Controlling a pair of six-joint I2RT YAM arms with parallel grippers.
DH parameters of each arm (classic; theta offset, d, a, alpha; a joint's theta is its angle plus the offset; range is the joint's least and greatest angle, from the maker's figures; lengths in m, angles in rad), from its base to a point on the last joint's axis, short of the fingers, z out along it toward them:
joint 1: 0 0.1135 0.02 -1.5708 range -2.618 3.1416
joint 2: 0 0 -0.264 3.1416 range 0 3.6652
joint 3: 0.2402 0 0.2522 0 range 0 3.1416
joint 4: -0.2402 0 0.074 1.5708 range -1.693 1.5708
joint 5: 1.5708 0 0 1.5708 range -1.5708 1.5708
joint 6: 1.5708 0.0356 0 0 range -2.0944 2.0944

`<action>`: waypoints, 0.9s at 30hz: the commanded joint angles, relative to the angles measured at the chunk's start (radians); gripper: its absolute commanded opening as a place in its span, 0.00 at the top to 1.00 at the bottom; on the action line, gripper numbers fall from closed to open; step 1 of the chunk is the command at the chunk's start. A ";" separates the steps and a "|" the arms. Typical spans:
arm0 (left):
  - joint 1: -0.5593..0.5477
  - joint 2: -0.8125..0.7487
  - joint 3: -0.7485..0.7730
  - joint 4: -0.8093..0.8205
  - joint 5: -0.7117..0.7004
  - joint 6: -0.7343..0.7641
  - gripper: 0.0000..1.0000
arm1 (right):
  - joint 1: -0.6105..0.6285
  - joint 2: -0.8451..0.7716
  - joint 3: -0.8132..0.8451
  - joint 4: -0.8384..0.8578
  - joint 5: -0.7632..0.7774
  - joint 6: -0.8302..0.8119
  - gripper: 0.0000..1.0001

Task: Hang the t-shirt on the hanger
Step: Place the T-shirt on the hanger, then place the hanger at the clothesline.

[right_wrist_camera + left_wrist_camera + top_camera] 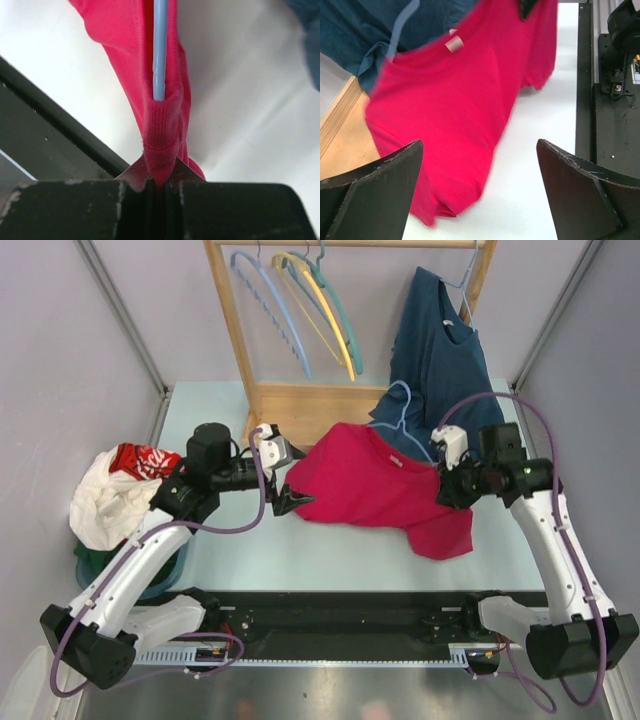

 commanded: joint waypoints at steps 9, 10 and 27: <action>0.014 -0.092 -0.113 0.072 -0.005 -0.079 0.00 | -0.086 0.304 0.635 0.096 -0.019 0.126 1.00; 0.016 -0.094 -0.118 0.072 -0.005 -0.080 0.00 | -0.091 0.330 0.674 0.099 -0.017 0.135 1.00; 0.028 -0.143 -0.181 0.084 -0.014 -0.091 0.00 | -0.093 0.697 1.183 0.099 -0.009 0.266 1.00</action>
